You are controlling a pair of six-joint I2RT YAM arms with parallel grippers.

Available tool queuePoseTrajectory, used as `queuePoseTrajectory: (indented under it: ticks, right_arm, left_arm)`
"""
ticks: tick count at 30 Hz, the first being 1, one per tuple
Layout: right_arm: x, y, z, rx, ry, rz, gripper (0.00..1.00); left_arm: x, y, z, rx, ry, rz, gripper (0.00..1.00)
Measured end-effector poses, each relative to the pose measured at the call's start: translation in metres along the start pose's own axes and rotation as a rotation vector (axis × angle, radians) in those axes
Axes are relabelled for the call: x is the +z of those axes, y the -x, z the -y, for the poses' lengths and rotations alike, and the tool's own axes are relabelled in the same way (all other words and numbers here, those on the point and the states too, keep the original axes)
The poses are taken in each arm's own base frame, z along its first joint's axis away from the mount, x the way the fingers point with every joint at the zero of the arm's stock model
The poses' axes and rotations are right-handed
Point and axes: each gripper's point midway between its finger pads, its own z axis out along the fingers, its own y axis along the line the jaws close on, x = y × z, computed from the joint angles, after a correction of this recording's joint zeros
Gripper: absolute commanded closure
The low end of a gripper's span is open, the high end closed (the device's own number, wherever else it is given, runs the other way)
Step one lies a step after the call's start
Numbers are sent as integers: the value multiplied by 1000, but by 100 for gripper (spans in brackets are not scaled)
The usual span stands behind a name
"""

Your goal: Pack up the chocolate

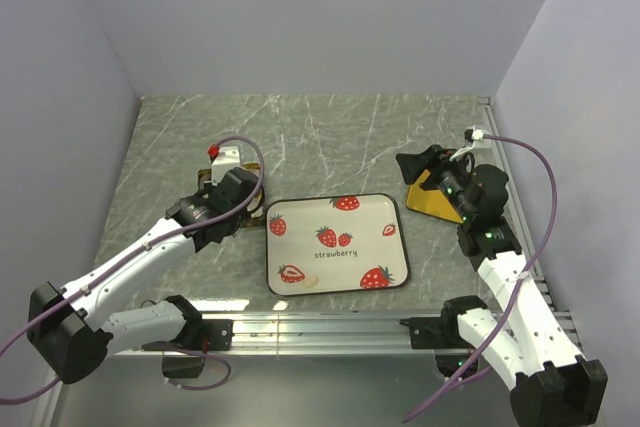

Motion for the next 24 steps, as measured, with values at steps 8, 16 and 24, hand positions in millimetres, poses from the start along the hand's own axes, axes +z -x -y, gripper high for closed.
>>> queuePoseTrajectory:
  ticks: [8, 16, 24]
  right_arm:
    - [2, -2, 2, -2, -4, -9, 24]
    - [2, -3, 2, -3, -4, -9, 24]
    - [2, -3, 2, -5, -4, -9, 24]
  left_arm:
    - [1, 3, 9, 8, -41, 4, 68]
    - [6, -1, 10, 22, -33, -13, 59]
    - [6, -1, 10, 22, -32, -13, 61]
